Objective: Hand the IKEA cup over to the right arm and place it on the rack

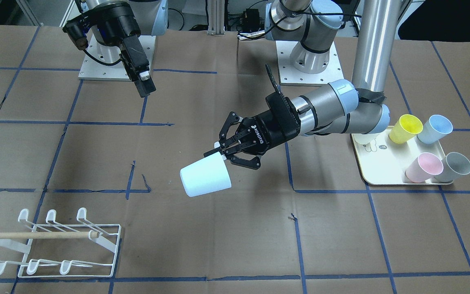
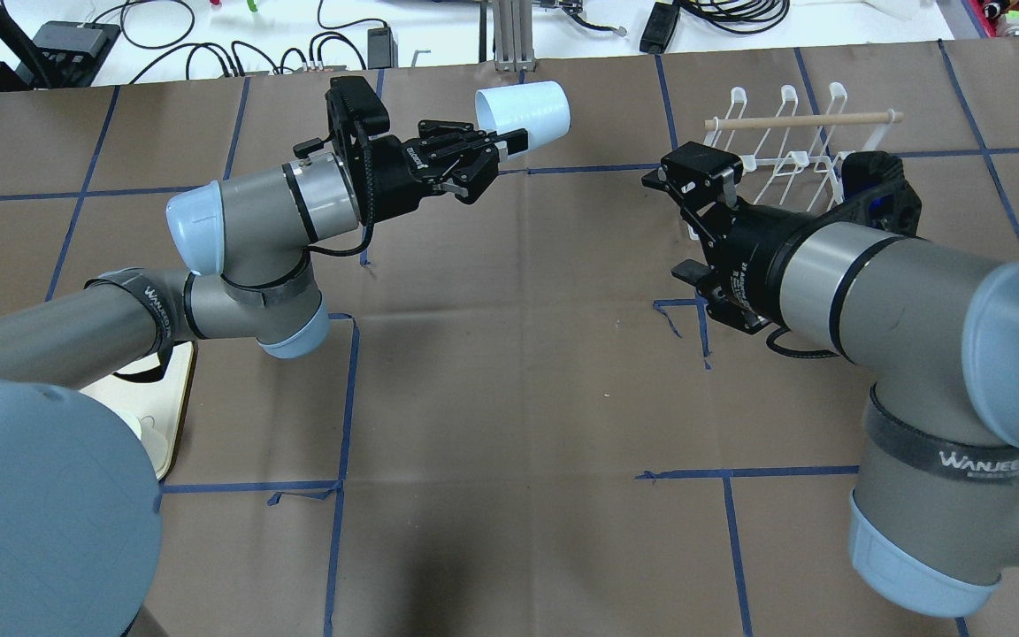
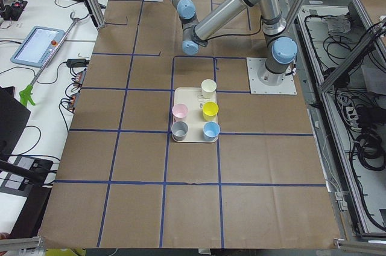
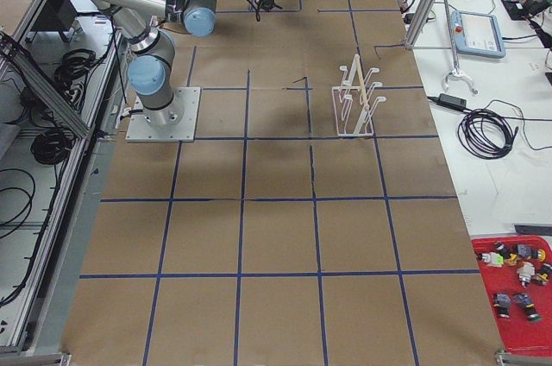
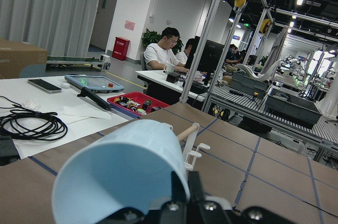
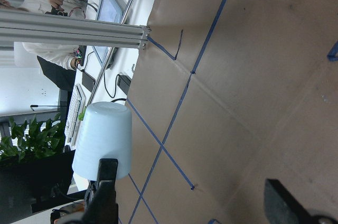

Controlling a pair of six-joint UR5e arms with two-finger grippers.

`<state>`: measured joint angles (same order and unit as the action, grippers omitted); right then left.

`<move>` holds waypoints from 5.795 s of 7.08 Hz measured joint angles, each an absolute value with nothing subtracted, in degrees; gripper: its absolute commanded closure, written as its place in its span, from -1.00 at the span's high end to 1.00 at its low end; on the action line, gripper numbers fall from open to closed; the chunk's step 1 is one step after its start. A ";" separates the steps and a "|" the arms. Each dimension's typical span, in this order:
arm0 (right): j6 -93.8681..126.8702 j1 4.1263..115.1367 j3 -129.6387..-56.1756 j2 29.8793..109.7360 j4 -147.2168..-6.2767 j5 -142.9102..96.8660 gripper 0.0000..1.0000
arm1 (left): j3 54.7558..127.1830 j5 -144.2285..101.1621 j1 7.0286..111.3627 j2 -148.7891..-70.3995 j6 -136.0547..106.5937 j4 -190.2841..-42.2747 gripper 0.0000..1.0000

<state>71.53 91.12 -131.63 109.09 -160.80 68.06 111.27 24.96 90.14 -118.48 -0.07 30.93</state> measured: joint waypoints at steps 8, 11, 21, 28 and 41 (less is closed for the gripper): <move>82.11 91.44 -127.15 91.35 -176.55 61.65 0.98 | 111.27 25.05 90.17 -118.54 -0.26 31.19 -0.94; 79.39 92.86 -121.73 86.57 -176.74 64.15 0.97 | 111.27 25.05 90.18 -118.49 -0.26 31.20 -0.94; 80.24 97.78 -112.23 78.14 -176.88 64.84 0.92 | 111.29 25.01 90.18 -118.28 -1.54 31.20 -0.94; 80.63 98.69 -109.09 74.67 -176.87 64.49 0.31 | 111.53 25.05 90.18 -117.93 -1.75 31.20 -0.92; 80.44 98.09 -106.98 74.04 -176.35 63.56 -0.17 | 114.86 21.98 83.82 -115.42 -4.64 34.54 0.60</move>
<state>80.44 98.09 -106.98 74.04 -176.35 63.56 114.86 21.98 83.82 -115.42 -4.64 34.54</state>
